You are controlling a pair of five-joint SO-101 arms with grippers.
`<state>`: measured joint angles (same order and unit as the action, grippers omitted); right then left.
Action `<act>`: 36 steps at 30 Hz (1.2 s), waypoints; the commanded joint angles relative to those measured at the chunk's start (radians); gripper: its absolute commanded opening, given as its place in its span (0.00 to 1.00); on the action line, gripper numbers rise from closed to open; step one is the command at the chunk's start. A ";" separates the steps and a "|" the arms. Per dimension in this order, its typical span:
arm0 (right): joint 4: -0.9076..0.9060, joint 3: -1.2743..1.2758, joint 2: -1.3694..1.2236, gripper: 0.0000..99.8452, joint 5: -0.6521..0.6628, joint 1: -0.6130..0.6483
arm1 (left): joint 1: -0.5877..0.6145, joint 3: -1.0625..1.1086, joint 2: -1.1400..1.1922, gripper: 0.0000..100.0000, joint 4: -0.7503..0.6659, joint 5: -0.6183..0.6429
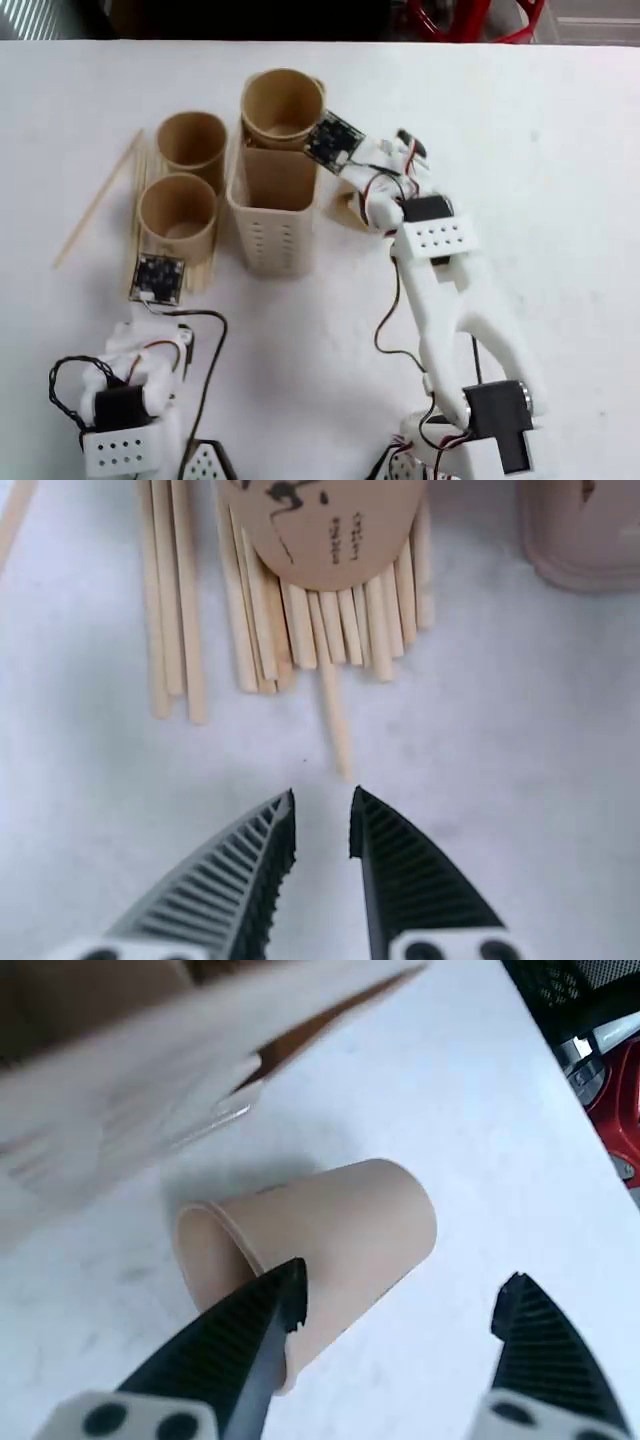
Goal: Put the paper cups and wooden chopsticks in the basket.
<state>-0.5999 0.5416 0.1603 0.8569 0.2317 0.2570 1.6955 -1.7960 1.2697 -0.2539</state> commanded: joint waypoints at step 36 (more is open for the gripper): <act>-0.114 0.436 0.605 0.30 0.055 -0.041 | -0.010 -0.002 -0.008 0.11 0.006 -0.003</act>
<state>-0.7150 0.9559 0.7173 0.9030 0.1765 0.2570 1.6955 -1.7960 1.2697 -0.2539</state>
